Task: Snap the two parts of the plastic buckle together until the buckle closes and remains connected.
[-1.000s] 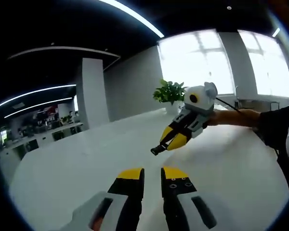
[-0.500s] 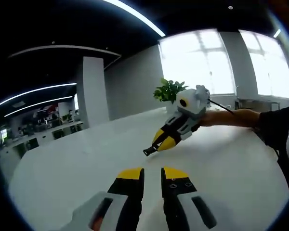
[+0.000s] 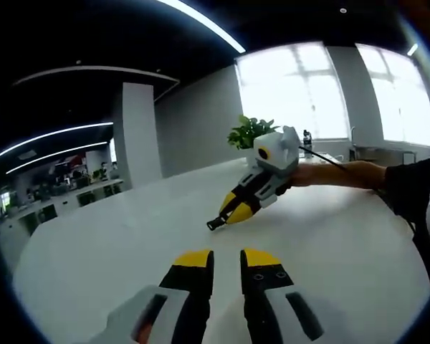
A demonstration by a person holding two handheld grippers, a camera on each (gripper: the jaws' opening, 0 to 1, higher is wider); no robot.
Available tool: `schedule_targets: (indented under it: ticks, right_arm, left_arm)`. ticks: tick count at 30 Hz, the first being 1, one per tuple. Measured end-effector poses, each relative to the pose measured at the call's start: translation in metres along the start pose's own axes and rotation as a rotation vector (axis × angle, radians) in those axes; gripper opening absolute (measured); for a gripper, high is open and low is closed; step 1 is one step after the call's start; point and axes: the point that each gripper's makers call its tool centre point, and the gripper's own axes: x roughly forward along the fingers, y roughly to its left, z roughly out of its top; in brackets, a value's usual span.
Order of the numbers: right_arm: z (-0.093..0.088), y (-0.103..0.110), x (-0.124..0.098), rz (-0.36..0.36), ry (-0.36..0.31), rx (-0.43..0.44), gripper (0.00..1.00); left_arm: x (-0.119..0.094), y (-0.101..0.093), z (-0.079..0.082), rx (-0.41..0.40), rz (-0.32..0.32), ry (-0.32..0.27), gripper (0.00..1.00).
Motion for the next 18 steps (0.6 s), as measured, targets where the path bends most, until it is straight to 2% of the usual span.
schedule_targets:
  ticks: [18]
  right_arm:
    - [-0.0038, -0.0072, 0.0102, -0.011, 0.025, -0.001, 0.12]
  left_arm:
    - [0.0, -0.0013, -0.0027, 0.005, 0.001, 0.012, 0.14]
